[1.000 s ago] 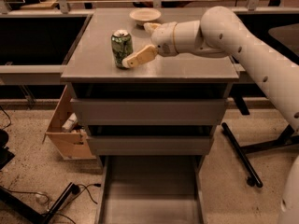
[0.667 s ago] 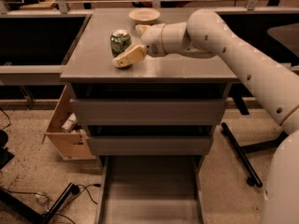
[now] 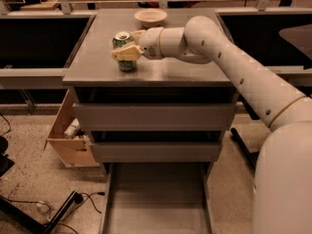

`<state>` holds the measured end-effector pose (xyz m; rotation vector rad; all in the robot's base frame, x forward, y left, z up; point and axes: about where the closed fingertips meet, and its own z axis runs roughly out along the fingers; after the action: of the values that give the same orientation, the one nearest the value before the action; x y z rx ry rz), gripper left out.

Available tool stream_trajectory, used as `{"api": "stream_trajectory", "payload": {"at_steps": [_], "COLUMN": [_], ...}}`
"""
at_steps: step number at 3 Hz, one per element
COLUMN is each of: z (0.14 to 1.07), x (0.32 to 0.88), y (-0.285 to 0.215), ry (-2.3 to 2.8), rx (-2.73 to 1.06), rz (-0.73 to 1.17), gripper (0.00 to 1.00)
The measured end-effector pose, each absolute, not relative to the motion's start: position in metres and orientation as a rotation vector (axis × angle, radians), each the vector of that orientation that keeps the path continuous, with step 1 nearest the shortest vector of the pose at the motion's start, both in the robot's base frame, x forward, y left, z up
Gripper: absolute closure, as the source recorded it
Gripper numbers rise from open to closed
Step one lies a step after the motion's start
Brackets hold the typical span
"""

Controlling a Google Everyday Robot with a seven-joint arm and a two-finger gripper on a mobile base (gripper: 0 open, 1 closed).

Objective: Place green can into bottom drawer

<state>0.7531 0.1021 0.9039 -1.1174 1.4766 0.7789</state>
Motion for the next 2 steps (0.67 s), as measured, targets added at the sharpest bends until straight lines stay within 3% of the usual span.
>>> {"api": "stream_trajectory", "payload": {"at_steps": [1, 2], "z": [0.9031, 0.9031], "x": [0.7544, 0.7544], "y": [0.1019, 0.1019], "ry": [1.477, 1.477], "rx": [-1.115, -1.115], "rz": [0.780, 0.780], "gripper": [0.73, 0.95]}}
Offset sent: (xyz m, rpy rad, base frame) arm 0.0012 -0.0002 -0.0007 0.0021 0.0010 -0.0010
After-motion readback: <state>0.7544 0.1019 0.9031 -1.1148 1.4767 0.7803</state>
